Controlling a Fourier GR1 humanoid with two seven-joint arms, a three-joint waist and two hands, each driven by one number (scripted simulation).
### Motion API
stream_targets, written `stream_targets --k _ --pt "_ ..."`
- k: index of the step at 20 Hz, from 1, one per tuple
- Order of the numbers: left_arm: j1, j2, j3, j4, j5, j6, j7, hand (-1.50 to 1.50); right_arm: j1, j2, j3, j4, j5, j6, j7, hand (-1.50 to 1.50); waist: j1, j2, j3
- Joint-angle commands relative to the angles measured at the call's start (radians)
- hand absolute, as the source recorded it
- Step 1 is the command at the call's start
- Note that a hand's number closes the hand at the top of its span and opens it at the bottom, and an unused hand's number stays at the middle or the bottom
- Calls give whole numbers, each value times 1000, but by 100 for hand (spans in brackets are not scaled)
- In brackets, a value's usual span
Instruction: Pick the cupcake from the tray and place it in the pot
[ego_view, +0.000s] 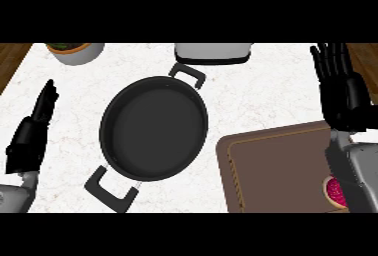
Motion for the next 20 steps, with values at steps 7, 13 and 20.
stream_targets --k 7,13,20 --pt "105 18 33 132 27 5 201 0 140 -401 94 -123 315 211 -24 150 -35 -17 -9" --pt "104 16 38 124 58 -11 350 0 622 -211 4 -264 280 23 -382 -150 -25 -4 17" --pt "44 24 39 96 45 -40 433 0 885 -390 -133 -493 328 96 -313 -150 -9 -1 14"
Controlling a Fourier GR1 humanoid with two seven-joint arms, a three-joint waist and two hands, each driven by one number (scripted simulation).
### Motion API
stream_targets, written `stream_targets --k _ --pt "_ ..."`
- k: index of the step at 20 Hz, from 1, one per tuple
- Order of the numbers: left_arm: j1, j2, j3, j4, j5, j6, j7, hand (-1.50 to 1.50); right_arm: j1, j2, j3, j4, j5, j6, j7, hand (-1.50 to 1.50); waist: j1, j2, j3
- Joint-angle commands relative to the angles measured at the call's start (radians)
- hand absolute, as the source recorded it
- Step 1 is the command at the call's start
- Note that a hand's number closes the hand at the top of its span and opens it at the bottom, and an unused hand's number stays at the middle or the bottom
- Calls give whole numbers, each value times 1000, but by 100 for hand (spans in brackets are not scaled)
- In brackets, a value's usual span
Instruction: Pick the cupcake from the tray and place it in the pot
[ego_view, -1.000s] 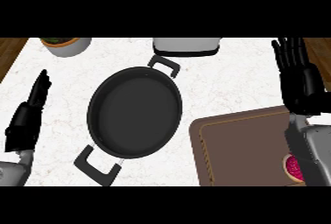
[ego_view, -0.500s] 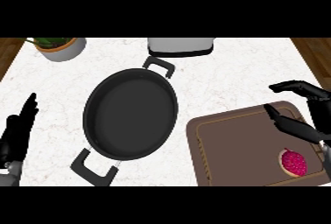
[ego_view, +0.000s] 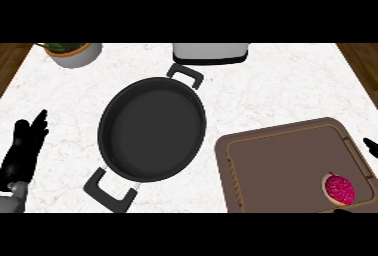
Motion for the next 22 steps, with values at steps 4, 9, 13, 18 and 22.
stream_targets --k 4,9,13,18,22 --pt "-3 -6 -6 -23 -21 15 51 0 196 -237 -176 -172 106 75 193 -150 2 1 -3" --pt "-42 -1 -10 -51 -32 3 98 0 266 -326 -184 -307 210 170 398 -150 19 5 -3" --pt "-37 11 1 -68 -20 -17 112 0 349 -412 -181 -409 229 315 540 -150 20 5 -3" --pt "-41 -30 -11 -95 -57 -3 132 0 331 -354 -119 -480 273 402 659 -150 35 6 0" --pt "43 -29 28 -79 -51 -49 48 0 302 -291 -178 -418 273 476 674 -150 38 5 0"
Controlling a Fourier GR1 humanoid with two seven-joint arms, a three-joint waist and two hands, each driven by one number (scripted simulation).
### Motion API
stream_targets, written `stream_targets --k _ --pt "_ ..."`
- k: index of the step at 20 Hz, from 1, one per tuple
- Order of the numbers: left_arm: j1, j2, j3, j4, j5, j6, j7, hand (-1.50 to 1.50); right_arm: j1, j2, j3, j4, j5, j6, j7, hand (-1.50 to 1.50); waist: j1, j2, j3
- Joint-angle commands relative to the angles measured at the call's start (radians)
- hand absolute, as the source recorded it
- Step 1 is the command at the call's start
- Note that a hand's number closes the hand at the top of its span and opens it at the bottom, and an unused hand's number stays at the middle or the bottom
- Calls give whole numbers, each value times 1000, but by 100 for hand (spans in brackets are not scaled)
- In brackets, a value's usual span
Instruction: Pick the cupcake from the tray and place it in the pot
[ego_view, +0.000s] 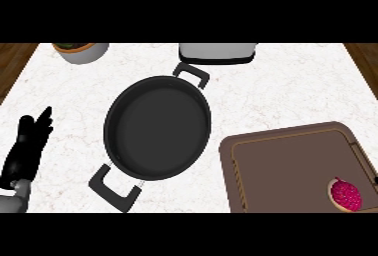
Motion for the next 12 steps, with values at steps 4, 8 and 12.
stream_targets --k 4,8,12 --pt "-33 -45 8 30 -52 -15 -18 0 -195 30 17 93 -26 158 120 -150 12 4 1" --pt "12 -54 43 15 -59 -38 -29 0 -209 162 120 160 165 122 45 -150 11 2 1" --pt "14 -31 77 -79 -63 -65 70 0 -227 225 127 194 232 145 31 -150 8 0 2"
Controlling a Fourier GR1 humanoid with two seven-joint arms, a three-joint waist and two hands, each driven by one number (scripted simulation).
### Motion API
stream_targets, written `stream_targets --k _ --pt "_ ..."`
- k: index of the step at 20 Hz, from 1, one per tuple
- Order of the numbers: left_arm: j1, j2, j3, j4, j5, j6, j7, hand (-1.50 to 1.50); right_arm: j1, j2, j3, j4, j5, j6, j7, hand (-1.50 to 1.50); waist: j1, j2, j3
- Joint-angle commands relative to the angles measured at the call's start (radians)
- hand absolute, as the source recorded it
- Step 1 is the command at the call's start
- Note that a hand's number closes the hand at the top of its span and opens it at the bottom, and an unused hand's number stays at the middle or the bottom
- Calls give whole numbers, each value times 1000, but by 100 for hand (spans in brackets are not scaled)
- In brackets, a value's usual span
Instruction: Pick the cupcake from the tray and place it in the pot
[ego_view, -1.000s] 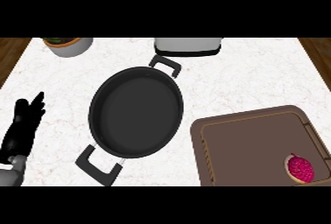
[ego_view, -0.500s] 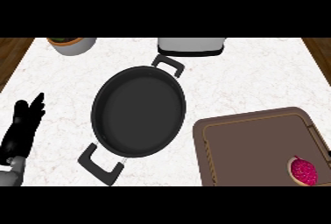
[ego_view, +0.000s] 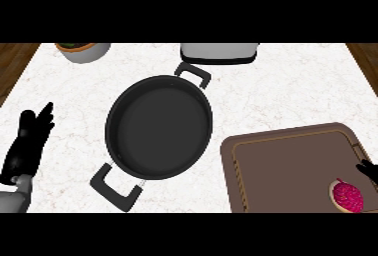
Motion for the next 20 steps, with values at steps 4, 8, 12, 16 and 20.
stream_targets --k 4,8,12,16,20 --pt "6 -42 39 19 -35 -29 -20 0 -40 133 90 109 189 -21 -84 -150 -4 -1 0" --pt "13 -74 45 51 -64 -49 -60 0 -154 182 106 198 240 -10 -84 -150 0 0 0" --pt "2 -66 86 52 -57 -94 -37 0 -192 200 88 280 303 -12 -127 -150 0 0 0" --pt "-15 -92 101 61 -111 -75 -44 0 -143 238 80 222 335 47 -84 -150 -5 0 0" --pt "-29 -131 96 73 -132 -72 -31 0 -280 288 129 372 385 57 -84 -150 0 1 0"
